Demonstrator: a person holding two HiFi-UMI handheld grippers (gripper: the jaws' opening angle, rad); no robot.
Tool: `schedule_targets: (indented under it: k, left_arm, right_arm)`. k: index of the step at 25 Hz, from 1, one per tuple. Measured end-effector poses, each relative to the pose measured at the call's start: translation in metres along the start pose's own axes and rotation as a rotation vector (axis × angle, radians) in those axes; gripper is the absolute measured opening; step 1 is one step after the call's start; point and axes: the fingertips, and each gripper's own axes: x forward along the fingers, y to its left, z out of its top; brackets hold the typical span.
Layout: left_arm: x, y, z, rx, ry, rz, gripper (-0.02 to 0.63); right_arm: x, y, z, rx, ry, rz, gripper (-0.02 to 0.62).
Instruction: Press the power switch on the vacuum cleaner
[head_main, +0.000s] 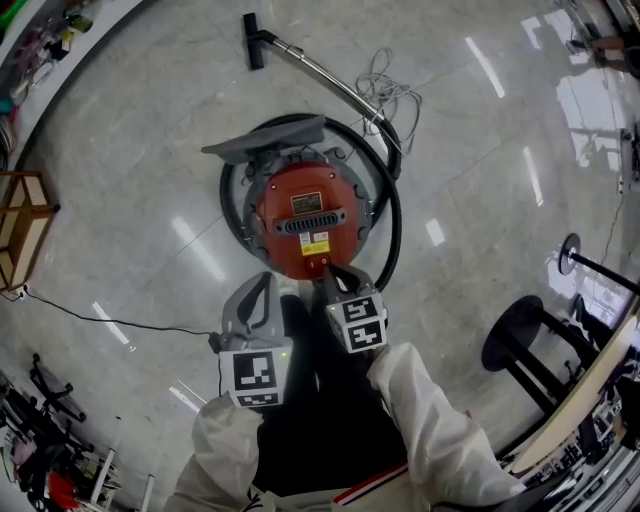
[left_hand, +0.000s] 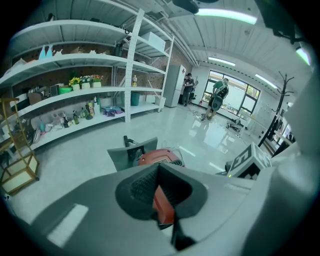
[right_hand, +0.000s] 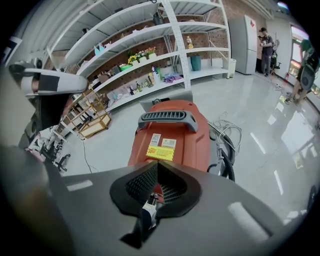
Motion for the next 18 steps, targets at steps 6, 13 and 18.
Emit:
schedule_targets:
  k: [6,13,18]
  left_arm:
    - [-0.013,0.004,0.02,0.005,-0.023,0.01,0.0]
    - [-0.028,0.008,0.045,0.035,-0.042,0.006,0.0]
    - [-0.038,0.011,0.069,0.053,-0.064,0.007,0.0]
  right_arm:
    - [-0.024,0.002,0.017,0.004,-0.031,-0.021,0.002]
    - [-0.057,0.004,0.046,0.024,-0.067,-0.043,0.002]
    - [-0.083,-0.001,0.07,0.038,-0.116,-0.079,0.002]
